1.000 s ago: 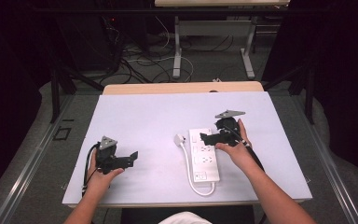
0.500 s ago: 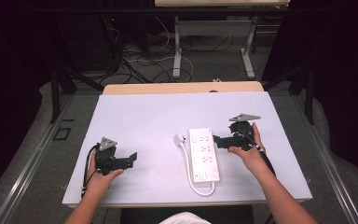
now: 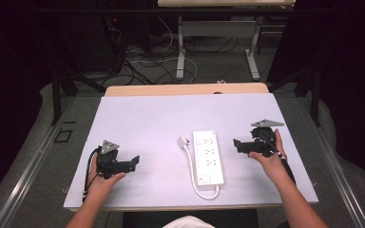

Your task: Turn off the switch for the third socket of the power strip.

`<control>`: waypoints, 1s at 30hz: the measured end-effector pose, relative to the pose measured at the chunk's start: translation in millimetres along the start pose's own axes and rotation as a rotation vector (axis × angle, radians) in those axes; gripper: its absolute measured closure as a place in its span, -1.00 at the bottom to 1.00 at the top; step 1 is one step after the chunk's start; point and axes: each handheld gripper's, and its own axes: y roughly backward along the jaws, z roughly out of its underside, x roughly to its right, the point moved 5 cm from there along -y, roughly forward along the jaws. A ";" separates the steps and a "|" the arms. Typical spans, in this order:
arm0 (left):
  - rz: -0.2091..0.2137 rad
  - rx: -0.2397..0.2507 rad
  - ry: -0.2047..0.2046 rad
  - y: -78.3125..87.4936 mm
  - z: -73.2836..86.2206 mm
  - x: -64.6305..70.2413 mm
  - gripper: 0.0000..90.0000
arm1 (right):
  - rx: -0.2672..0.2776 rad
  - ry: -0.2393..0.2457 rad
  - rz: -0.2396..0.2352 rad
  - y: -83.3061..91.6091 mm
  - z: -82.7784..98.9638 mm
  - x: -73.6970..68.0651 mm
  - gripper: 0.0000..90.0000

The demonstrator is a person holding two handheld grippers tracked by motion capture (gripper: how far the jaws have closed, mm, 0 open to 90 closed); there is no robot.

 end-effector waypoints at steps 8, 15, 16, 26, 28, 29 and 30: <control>0.000 0.002 0.002 -0.2 0.0 -0.2 -0.97 | 0.006 -0.028 0.042 1.5 16.4 21.4 -1.00; 0.001 0.002 0.000 -0.4 -0.1 -0.1 -0.97 | 0.028 -0.053 0.065 0.0 24.8 34.3 -1.00; 0.001 0.002 -0.001 -0.4 0.0 -0.3 -0.97 | 0.030 -0.054 0.070 -0.4 25.7 35.9 -1.00; -0.001 0.001 0.002 -0.2 0.3 -0.6 -0.97 | 0.030 -0.091 0.097 -5.2 33.7 47.5 -1.00; 0.000 -0.001 0.002 -0.2 0.4 -0.7 -0.97 | 0.028 -0.103 0.098 -5.8 35.6 48.9 -1.00; 0.001 -0.002 -0.001 -0.2 0.3 -0.9 -0.97 | 0.028 -0.100 0.099 -5.8 36.7 50.0 -1.00; 0.002 -0.006 -0.001 0.0 0.3 -0.9 -0.97 | 0.028 -0.112 0.097 -6.3 37.5 49.8 -1.00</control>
